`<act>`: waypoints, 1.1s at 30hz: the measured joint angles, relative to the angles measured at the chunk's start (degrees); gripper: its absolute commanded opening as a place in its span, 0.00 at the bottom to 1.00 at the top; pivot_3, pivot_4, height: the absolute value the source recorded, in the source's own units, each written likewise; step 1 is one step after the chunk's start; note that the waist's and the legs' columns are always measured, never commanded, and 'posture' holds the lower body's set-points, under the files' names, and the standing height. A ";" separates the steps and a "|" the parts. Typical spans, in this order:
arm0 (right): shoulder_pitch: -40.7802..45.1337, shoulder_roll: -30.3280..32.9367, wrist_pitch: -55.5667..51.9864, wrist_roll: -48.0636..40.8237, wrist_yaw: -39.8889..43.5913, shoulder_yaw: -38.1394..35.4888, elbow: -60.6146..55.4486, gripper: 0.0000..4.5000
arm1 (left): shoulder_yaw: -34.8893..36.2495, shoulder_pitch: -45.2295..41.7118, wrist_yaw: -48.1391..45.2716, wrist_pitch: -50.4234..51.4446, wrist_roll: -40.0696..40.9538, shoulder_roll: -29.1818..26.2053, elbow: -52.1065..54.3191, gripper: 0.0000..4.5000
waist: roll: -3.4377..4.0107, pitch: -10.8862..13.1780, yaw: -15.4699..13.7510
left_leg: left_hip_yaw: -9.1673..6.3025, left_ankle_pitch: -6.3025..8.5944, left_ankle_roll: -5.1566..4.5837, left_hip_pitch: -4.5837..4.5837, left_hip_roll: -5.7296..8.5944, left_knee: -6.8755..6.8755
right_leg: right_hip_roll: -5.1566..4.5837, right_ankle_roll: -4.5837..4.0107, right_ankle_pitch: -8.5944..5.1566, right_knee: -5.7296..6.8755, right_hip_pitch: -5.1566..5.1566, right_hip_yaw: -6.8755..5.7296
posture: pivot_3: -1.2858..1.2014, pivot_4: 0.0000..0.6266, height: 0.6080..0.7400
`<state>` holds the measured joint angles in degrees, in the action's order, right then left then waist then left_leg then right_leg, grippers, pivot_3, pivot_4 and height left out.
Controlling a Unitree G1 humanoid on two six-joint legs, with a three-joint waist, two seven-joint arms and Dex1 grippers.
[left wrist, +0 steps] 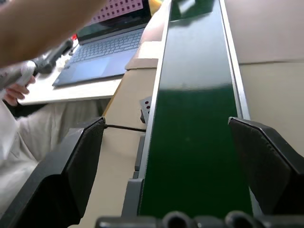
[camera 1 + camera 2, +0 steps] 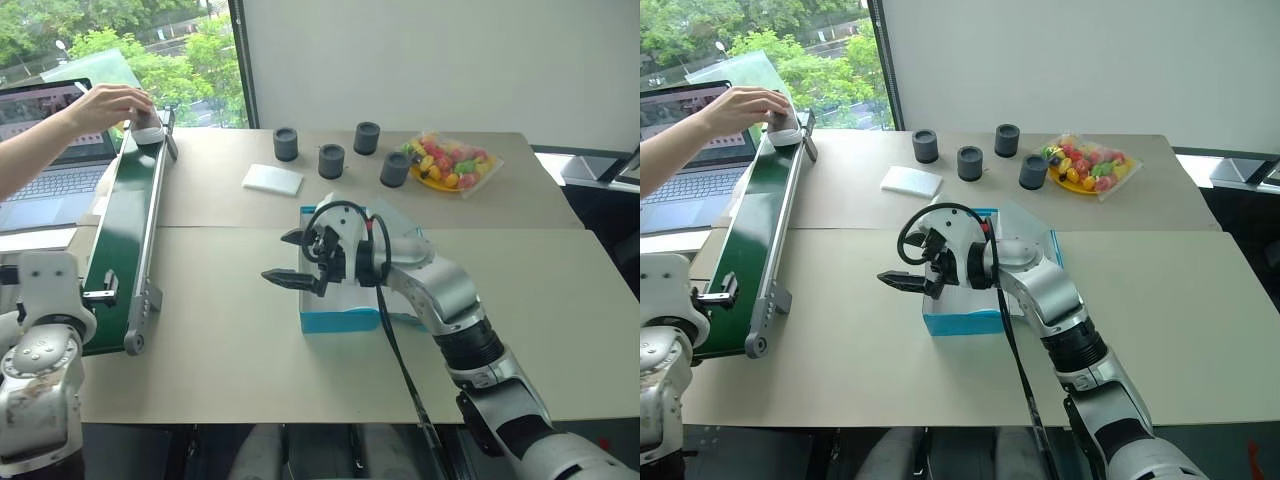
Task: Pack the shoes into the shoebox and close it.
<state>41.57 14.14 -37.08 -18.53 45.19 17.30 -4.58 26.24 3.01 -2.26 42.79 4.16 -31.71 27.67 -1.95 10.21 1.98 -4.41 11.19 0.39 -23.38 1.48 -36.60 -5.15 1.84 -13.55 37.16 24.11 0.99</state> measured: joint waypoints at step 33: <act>-0.29 -1.83 -0.85 0.50 -5.96 -2.73 3.62 1.00 | 9.30 -7.64 2.44 3.41 14.68 10.72 -0.50 0.99 | -0.18 -0.06 -0.27 | 0.18 0.07 0.11 0.01 -0.35 -0.06 | 0.35 -0.11 0.13 -0.07 0.02 0.13 | 0.52 0.24 1.00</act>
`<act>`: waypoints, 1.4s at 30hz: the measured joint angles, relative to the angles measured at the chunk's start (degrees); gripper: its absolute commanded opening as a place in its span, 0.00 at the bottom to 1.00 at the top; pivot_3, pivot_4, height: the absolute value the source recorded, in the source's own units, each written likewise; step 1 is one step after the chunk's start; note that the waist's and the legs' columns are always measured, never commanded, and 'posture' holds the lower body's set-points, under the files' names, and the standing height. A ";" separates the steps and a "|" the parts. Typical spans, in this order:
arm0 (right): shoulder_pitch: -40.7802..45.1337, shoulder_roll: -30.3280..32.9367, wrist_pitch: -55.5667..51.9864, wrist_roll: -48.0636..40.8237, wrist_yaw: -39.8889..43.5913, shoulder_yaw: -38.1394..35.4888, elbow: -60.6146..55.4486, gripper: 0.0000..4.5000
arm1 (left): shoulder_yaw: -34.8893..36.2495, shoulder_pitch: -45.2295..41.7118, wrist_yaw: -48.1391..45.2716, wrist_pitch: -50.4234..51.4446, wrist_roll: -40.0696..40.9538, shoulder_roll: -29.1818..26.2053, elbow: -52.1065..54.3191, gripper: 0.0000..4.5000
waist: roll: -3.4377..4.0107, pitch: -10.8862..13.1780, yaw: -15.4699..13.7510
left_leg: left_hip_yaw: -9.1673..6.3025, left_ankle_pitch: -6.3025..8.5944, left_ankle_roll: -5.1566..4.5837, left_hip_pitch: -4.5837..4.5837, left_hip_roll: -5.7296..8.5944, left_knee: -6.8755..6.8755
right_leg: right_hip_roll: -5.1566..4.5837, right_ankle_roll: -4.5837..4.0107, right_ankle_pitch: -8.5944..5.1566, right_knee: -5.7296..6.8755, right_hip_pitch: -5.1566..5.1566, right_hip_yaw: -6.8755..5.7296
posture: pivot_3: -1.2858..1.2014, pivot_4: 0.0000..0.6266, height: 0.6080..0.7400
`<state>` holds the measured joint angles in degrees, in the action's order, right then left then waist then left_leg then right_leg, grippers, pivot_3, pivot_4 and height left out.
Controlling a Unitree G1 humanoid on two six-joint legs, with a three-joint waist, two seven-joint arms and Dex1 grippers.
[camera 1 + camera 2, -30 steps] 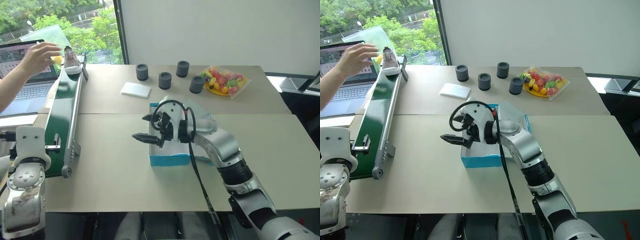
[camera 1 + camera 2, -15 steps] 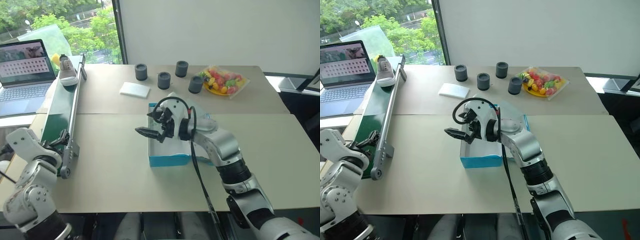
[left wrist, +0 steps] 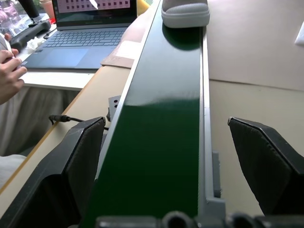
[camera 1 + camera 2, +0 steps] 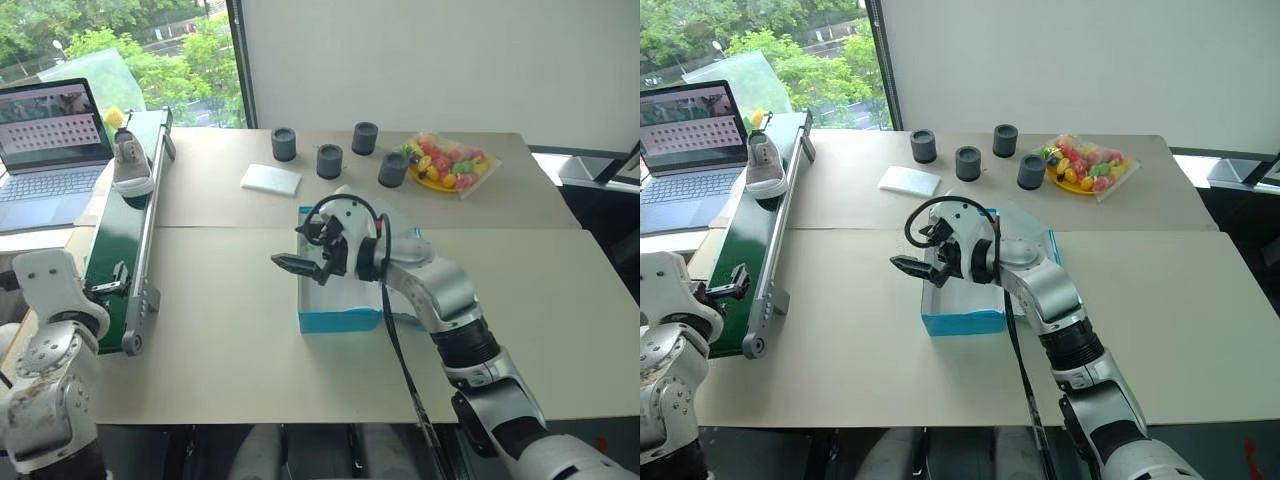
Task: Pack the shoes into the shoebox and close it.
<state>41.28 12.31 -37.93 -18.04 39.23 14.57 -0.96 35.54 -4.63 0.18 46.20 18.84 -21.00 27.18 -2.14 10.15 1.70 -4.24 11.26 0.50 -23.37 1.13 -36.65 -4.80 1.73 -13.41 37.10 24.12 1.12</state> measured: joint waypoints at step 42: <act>-2.62 6.24 6.30 1.43 14.82 6.91 -4.01 1.00 | -1.08 2.84 -1.26 10.85 2.46 -2.56 -2.60 0.99 | -0.02 -0.01 0.18 | 0.03 0.01 0.01 0.05 -0.07 -0.01 | 0.07 0.00 0.00 0.00 -0.03 0.02 | 0.52 0.24 1.00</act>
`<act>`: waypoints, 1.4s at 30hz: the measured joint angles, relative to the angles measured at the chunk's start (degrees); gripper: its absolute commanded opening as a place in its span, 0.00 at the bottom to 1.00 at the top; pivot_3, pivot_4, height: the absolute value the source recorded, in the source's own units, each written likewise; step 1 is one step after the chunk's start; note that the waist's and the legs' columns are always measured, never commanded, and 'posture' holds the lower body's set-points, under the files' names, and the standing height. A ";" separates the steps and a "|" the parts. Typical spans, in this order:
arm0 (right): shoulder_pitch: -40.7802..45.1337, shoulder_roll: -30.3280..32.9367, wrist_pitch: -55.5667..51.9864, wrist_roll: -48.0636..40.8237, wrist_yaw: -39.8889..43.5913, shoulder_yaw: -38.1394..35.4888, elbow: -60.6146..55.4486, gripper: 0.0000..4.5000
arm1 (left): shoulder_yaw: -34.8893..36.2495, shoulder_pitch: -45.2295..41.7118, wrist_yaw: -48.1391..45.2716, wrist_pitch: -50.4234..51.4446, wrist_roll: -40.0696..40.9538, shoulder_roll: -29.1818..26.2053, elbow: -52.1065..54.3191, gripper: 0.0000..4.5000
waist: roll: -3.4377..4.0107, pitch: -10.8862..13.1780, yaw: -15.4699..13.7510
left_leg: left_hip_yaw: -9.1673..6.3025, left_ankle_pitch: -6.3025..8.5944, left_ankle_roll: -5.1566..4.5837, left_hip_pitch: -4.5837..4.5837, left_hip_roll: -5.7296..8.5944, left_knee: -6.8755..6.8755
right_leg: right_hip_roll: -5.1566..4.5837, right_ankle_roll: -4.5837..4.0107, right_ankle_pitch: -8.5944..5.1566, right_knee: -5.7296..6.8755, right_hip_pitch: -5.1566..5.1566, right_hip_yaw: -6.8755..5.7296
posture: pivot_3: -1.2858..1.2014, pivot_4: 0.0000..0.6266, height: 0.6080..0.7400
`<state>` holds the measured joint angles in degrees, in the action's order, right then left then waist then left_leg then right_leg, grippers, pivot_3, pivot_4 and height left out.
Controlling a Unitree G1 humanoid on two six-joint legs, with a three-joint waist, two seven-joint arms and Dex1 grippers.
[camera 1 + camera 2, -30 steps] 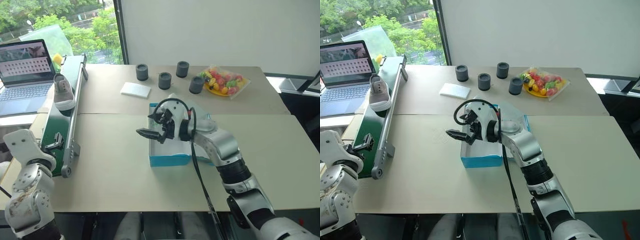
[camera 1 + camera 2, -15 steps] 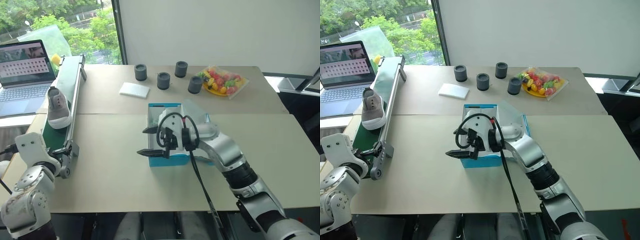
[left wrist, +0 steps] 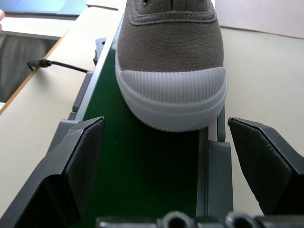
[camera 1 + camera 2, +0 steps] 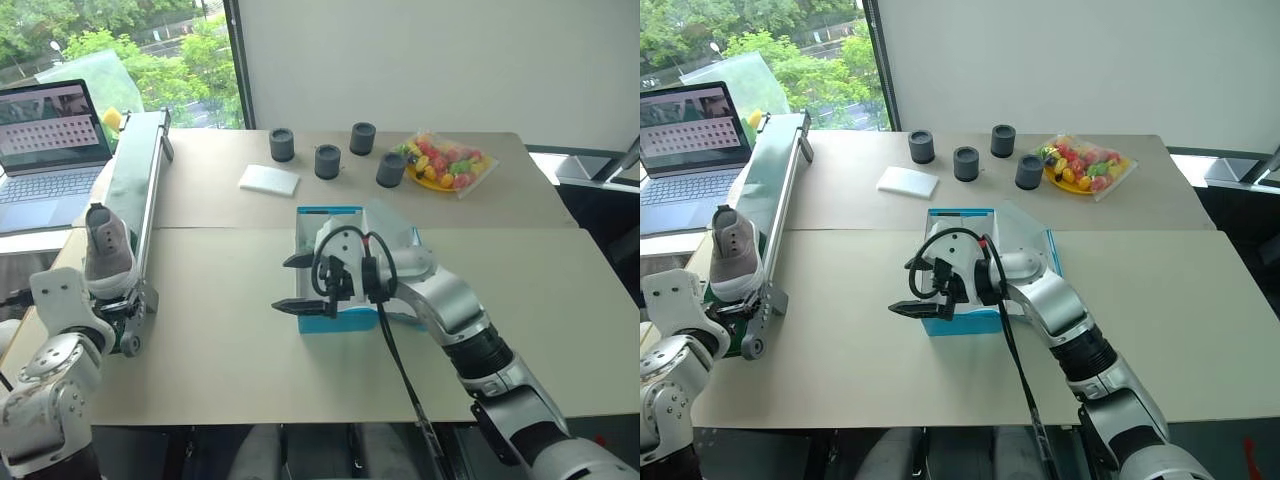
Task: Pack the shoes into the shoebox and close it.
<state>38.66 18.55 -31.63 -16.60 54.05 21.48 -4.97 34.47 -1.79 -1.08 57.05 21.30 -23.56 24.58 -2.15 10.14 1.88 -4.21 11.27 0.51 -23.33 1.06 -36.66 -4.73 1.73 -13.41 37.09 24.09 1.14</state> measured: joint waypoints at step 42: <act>18.06 -19.64 -41.22 -25.57 -28.68 -38.95 27.67 1.00 | -30.82 -2.47 -6.08 -17.10 -4.36 9.72 10.52 0.56 | 0.00 -0.01 -1.01 | 0.41 0.06 -0.04 -0.42 -0.08 0.03 | 0.08 -0.13 0.09 -0.06 0.27 0.06 | 0.52 0.24 1.00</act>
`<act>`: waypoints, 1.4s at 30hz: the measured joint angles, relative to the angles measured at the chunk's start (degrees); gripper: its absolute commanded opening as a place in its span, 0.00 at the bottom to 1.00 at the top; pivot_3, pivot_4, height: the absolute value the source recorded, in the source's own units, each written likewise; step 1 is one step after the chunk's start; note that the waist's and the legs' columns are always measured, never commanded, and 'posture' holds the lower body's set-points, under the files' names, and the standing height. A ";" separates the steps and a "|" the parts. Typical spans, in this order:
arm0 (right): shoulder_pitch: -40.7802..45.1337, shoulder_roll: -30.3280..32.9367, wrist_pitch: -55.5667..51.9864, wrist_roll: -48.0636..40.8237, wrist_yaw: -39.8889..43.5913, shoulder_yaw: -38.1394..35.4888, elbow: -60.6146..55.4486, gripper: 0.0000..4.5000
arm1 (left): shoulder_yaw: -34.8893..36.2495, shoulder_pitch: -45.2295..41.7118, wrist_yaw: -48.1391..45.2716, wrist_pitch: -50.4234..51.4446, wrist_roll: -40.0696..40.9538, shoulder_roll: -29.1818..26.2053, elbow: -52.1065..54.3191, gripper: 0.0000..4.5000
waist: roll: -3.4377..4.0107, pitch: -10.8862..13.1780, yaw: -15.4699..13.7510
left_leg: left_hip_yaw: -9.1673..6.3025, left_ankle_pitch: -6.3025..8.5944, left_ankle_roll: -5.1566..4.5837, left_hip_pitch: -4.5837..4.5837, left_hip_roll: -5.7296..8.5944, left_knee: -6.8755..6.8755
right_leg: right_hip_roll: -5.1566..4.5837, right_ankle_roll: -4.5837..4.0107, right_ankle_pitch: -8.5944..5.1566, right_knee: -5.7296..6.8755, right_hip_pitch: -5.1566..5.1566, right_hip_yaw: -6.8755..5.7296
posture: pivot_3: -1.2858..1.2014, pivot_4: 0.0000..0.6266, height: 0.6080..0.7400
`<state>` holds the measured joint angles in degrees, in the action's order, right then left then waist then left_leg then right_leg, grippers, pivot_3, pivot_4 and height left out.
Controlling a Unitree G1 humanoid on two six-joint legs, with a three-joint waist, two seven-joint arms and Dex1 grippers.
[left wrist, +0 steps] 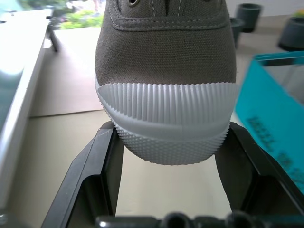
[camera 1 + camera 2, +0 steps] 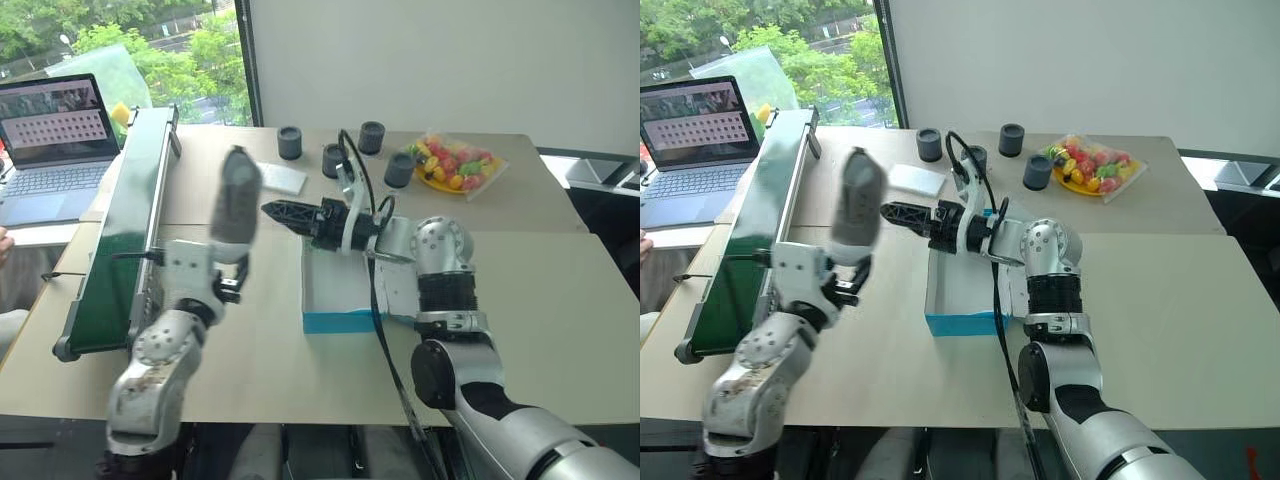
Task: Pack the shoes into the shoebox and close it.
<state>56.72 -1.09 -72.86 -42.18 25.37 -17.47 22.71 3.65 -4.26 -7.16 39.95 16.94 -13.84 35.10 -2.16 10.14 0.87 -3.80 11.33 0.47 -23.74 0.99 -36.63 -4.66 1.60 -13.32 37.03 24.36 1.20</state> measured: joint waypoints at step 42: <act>1.17 -2.86 7.10 -5.83 -14.71 -9.28 -0.88 0.10 | -4.23 -2.17 -2.69 0.34 -1.34 -3.93 1.11 0.99 | 0.02 0.01 1.48 | 0.26 -0.01 -0.02 0.10 -0.12 -0.14 | 0.16 0.02 -0.01 0.05 -0.08 0.05 | 0.52 0.24 1.00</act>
<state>57.89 -3.95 -65.76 -48.00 10.65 -26.75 21.83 -0.58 -6.43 -9.85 40.29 15.60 -17.76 36.20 -2.13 10.15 2.35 -3.54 11.32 0.45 -23.64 0.86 -36.76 -4.50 1.62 -13.33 37.08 24.28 1.25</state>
